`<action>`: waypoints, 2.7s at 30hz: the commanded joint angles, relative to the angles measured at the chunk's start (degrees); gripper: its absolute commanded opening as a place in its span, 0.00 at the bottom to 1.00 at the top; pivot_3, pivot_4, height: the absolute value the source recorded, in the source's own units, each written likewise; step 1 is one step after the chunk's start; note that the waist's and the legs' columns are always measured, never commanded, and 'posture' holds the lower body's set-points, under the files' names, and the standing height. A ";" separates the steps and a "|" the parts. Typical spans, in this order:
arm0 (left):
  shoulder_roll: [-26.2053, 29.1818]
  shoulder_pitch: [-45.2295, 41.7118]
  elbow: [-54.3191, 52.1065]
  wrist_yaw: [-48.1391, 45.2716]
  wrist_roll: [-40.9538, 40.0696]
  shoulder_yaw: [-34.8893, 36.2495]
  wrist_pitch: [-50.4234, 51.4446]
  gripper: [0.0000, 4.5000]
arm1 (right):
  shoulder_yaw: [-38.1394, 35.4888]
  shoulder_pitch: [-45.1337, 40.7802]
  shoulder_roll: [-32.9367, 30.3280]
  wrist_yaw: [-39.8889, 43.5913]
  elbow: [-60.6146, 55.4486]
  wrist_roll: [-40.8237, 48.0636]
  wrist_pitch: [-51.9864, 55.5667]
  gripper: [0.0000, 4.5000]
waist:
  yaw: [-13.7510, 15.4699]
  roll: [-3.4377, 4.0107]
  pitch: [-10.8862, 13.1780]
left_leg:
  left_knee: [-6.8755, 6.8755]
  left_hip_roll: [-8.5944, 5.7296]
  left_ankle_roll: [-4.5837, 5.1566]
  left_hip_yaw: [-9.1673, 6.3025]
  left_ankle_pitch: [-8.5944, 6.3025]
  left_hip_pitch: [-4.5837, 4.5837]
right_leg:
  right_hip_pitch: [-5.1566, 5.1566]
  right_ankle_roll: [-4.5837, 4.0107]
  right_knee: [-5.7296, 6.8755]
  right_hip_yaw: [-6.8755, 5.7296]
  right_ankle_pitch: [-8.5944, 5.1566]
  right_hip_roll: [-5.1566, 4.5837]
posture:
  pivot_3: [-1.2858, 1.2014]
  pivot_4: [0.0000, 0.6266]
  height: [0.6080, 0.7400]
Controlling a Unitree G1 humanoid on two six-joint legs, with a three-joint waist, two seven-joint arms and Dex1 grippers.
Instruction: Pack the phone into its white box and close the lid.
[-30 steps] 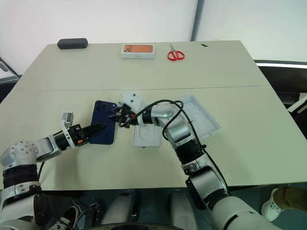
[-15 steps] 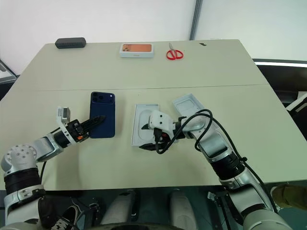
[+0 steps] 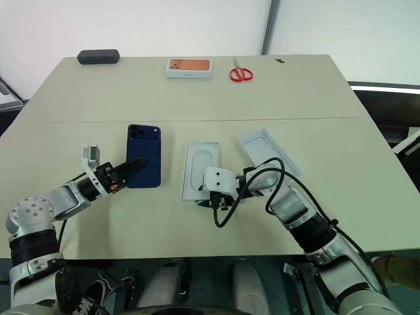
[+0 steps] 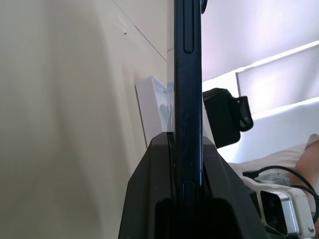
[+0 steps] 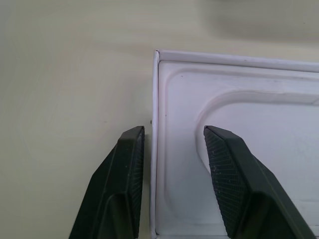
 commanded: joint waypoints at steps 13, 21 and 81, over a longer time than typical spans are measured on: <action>0.10 -1.64 -2.30 1.61 -3.41 -0.27 -0.80 0.00 | 3.13 -2.00 6.62 -1.60 3.84 -2.55 -1.89 0.43 | -0.34 0.00 0.00 | -0.02 0.05 0.00 0.00 0.00 0.03 | 0.00 0.00 0.03 0.00 0.00 0.05 | 0.52 0.24 1.00; -0.92 -2.26 -3.08 3.61 -5.65 -0.55 0.02 0.00 | 4.54 -4.56 11.00 -3.29 8.54 -4.63 -3.54 0.43 | -0.12 -0.02 -0.01 | 0.00 0.01 -0.03 0.00 0.02 0.04 | 0.01 0.00 0.05 0.00 0.01 0.07 | 0.52 0.24 1.00; -10.86 3.21 -11.34 22.93 -13.97 -10.41 -1.92 0.51 | -16.84 3.39 -1.71 -3.19 3.11 10.29 -8.85 1.00 | 0.21 -0.09 0.07 | 0.08 -0.04 0.00 0.02 0.01 0.03 | 0.09 0.01 0.05 0.00 0.01 0.10 | 0.52 0.24 1.00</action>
